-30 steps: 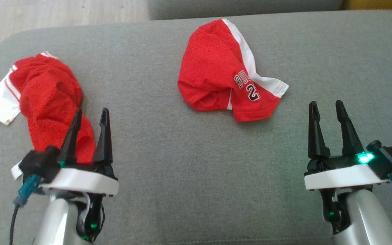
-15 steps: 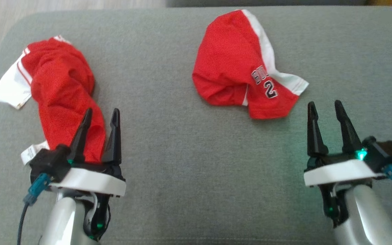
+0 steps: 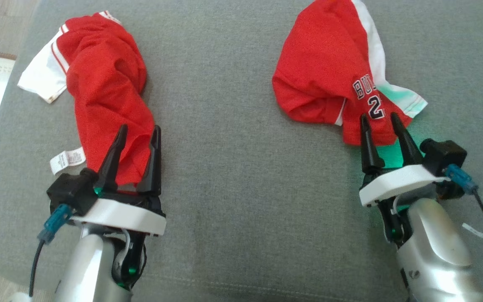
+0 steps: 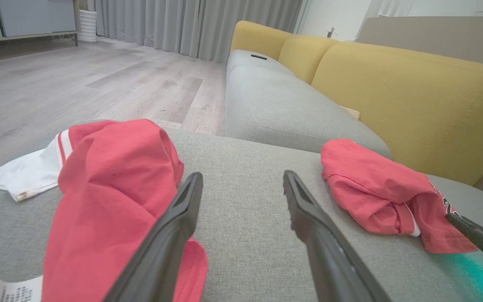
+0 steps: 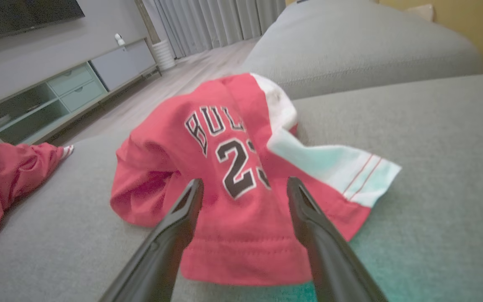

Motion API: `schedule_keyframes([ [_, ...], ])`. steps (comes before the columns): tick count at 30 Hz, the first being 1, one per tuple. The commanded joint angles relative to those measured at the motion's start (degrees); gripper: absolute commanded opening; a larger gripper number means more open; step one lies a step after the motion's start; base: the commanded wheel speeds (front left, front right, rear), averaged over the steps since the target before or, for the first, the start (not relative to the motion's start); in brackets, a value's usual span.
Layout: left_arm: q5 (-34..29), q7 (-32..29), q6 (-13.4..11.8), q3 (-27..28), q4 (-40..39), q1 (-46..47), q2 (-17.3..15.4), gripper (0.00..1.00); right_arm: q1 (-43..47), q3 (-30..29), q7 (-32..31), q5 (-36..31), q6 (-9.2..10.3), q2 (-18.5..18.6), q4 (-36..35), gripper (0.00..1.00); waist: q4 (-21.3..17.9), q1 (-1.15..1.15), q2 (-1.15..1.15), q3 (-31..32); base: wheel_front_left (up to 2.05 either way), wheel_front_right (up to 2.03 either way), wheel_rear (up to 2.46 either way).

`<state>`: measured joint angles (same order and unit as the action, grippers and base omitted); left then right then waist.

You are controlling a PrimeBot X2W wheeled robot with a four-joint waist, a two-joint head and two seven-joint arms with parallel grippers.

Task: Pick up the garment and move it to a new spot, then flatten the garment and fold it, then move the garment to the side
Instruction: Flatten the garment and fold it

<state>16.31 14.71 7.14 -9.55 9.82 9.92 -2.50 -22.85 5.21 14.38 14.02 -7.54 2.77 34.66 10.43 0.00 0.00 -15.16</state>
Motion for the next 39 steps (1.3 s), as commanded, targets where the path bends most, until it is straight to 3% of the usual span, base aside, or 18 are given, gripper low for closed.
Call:
schedule_keyframes([
  [1, 0.31, 0.29, 0.31, 1.60, -1.46, 2.32, -0.39, 1.00, -0.69, 1.37, 0.62, -0.15, 0.05, 0.10, -0.63, 1.00, 0.30, 0.00, 0.00, -0.23, 0.00, 0.00, 0.00],
  [4, 0.44, 0.29, 0.31, 1.56, -1.40, 2.40, -0.38, 1.00, -1.43, 1.31, 0.62, -0.30, 0.05, 0.10, 2.19, 1.00, 0.62, 0.00, 0.00, -0.38, 0.00, 0.00, 0.00],
  [5, 0.49, 0.29, 0.31, 1.56, -1.38, 2.41, -0.38, 1.00, -1.71, 1.06, 0.62, -0.15, 0.05, 0.10, 3.37, 0.87, 0.66, 0.00, 0.00, -0.37, 0.00, 0.00, 0.00],
  [6, 0.55, 0.29, 0.32, 1.57, -1.36, 2.41, -0.38, 1.00, -2.15, 0.86, 0.62, -0.76, 0.05, 0.10, 4.15, 0.33, 0.65, 0.00, 0.00, -0.36, 0.00, 0.00, 0.00],
  [7, 0.61, 0.29, 0.32, 1.57, -1.32, 2.42, -0.38, 1.00, -2.61, 0.59, 0.62, -1.36, 0.05, 0.10, 4.39, 0.00, 0.60, 0.00, 0.00, -0.32, 0.00, 0.00, 0.00],
  [17, 1.26, 0.29, 0.26, 1.05, -0.91, 1.70, -0.38, 1.00, -4.61, -8.60, 0.62, -10.24, 0.05, 0.10, -0.04, 0.00, -1.14, 0.00, 0.00, 2.30, 0.00, 0.00, 0.00],
  [23, 1.69, 0.29, 0.03, -0.09, -0.78, 1.10, -0.38, 1.00, -10.94, -20.89, 0.57, -21.32, 0.05, 0.37, 0.97, 0.00, -1.44, 0.00, 0.00, 3.50, 0.00, 0.00, 0.00],
  [30, 2.09, 0.29, -0.01, -0.84, -0.80, 0.85, -0.38, 1.00, -16.56, -29.83, 0.57, -29.03, 0.05, 2.80, 2.38, 0.00, -0.59, 0.00, 0.00, 3.97, 0.00, 0.00, 0.00],
  [35, 2.18, 0.29, -0.15, -0.86, -1.06, 0.56, -0.38, 1.00, -18.05, -36.91, 0.59, -34.30, 0.05, 2.19, 1.87, 0.00, -0.46, 0.00, 0.00, 3.97, 0.00, 0.00, 0.00],
  [36, 2.18, 0.29, -0.18, -0.80, -1.09, 0.53, -0.38, 1.00, -18.25, -37.37, 0.59, -35.21, 0.05, 1.80, 1.83, 0.95, -0.53, 0.00, 0.00, 3.94, 0.00, 0.00, 0.00],
  [37, 2.16, 0.29, -0.19, -0.71, -1.10, 0.49, -0.38, 1.00, -18.30, -37.45, 0.60, -35.71, 0.05, 1.42, 2.10, 1.00, -0.68, 0.00, 0.00, 3.96, 0.00, 0.00, 0.00],
  [39, 2.09, 0.29, -0.26, -0.46, -1.13, 0.41, -0.38, 1.00, -18.13, -36.98, 0.60, -36.33, 0.05, 0.85, 2.37, 1.00, -1.18, 0.00, 0.00, 4.05, 0.00, 0.00, 0.00],
])
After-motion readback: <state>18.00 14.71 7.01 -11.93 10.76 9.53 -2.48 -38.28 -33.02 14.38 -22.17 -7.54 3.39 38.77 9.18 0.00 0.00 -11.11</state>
